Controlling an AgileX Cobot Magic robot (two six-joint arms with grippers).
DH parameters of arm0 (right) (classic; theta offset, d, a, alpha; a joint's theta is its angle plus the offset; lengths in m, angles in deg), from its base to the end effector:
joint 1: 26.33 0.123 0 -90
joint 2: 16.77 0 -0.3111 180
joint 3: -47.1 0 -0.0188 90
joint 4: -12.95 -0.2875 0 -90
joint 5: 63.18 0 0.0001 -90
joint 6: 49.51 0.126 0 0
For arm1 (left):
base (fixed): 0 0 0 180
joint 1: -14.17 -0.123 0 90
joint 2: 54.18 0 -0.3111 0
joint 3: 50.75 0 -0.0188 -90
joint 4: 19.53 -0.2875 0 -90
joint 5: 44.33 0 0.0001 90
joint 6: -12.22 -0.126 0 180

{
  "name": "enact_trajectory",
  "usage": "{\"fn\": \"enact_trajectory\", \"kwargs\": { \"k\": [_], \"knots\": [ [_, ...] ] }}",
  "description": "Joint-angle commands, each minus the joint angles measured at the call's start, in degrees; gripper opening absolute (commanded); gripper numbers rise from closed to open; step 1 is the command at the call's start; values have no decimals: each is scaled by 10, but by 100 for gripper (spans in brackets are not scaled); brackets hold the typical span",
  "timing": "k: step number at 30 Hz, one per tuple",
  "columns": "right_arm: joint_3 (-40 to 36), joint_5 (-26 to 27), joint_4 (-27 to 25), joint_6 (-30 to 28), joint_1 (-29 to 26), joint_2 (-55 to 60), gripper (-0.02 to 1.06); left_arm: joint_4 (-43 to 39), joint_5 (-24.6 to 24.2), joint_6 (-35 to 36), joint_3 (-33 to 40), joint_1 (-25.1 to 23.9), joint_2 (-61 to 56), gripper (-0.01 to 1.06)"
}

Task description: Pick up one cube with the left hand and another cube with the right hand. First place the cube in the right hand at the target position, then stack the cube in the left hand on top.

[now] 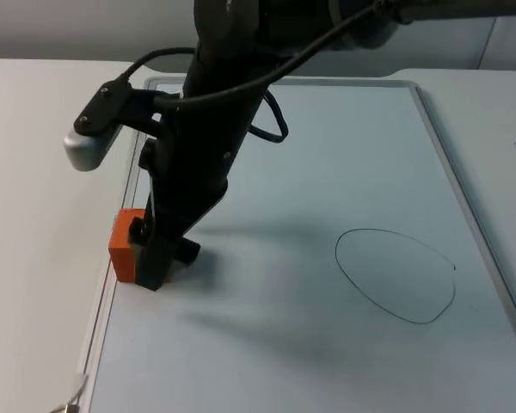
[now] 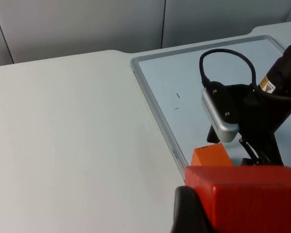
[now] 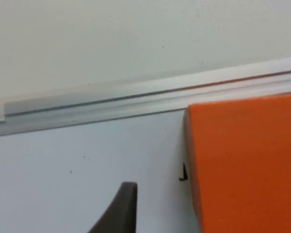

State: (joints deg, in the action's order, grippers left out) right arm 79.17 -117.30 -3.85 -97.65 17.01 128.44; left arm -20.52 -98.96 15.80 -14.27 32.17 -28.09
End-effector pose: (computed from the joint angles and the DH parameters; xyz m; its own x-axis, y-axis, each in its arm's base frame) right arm 0.3846 0.4035 0.0859 -0.1184 -0.9366 -0.3298 -0.9929 0.1148 0.0302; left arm 0.0758 -0.0228 0.3513 -0.4497 0.0910 -0.8886 0.2739 0.9609 -0.0402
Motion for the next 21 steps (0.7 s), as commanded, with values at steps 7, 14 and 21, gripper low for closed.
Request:
{"fn": "enact_trajectory", "kwargs": {
  "k": [7,14,21],
  "knots": [
    [8,21,-46,-42,0,7,94,4,8,3,1,5,-5,19],
    [8,20,-44,-44,0,20,94,3,8,3,1,5,-5,19],
    [8,24,-50,-44,0,26,81,3,8,3,1,5,-5,19]
  ]
}}
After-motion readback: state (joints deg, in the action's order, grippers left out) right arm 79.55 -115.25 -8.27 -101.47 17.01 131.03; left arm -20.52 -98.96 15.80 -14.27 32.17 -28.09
